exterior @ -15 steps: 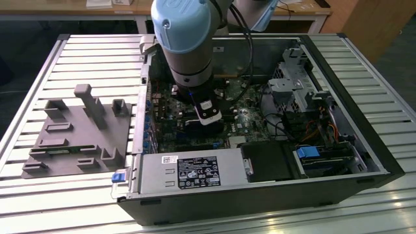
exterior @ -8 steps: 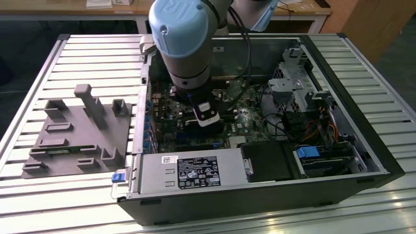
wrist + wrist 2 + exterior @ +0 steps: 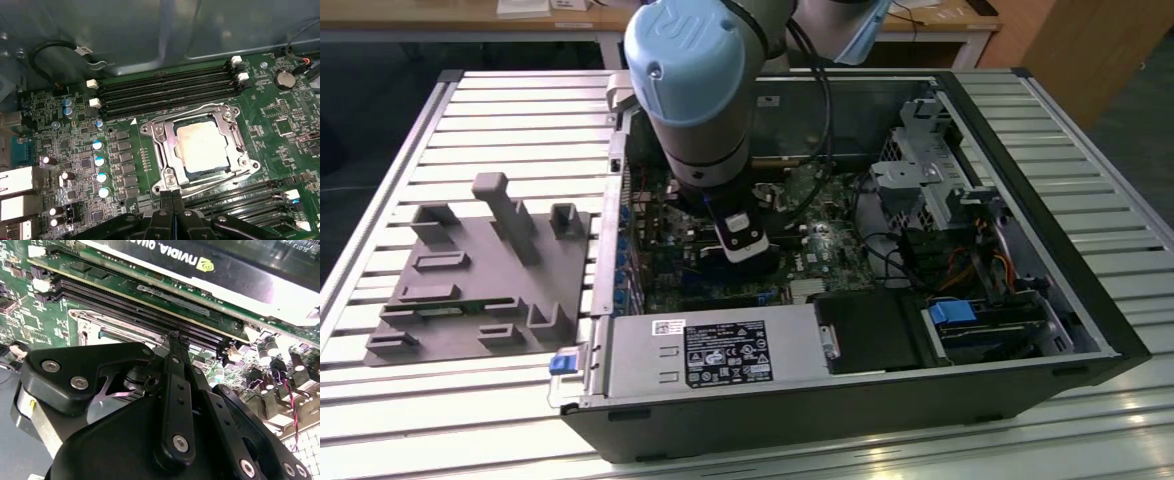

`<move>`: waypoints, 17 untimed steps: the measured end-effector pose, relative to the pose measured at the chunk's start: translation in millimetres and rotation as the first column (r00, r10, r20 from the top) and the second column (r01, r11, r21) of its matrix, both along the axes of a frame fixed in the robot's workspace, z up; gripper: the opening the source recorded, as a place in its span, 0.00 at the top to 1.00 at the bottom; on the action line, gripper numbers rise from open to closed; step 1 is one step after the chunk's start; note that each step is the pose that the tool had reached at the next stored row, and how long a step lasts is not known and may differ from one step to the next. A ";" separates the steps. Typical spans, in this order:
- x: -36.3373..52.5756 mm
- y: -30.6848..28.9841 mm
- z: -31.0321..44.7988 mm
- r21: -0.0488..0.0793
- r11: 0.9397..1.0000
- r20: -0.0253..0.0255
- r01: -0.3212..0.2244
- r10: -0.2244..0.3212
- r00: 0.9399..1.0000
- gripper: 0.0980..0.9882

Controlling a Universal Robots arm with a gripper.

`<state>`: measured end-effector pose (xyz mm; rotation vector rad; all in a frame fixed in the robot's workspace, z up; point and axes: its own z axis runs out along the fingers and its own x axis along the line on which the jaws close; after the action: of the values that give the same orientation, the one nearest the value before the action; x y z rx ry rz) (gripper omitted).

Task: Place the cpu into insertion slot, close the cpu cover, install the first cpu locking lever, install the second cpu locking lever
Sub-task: 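Install the second cpu locking lever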

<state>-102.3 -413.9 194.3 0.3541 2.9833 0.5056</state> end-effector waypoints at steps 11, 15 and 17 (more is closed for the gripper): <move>-2.3 6.1 -4.1 0.004 1.000 0.000 -0.014 0.014 1.000 1.00; -3.3 7.9 -5.3 0.005 1.000 0.000 -0.016 0.016 1.000 1.00; -3.8 9.4 -5.7 0.005 1.000 0.000 -0.017 0.017 1.000 1.00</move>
<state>-106.1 -404.5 188.6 0.3300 2.9880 0.5147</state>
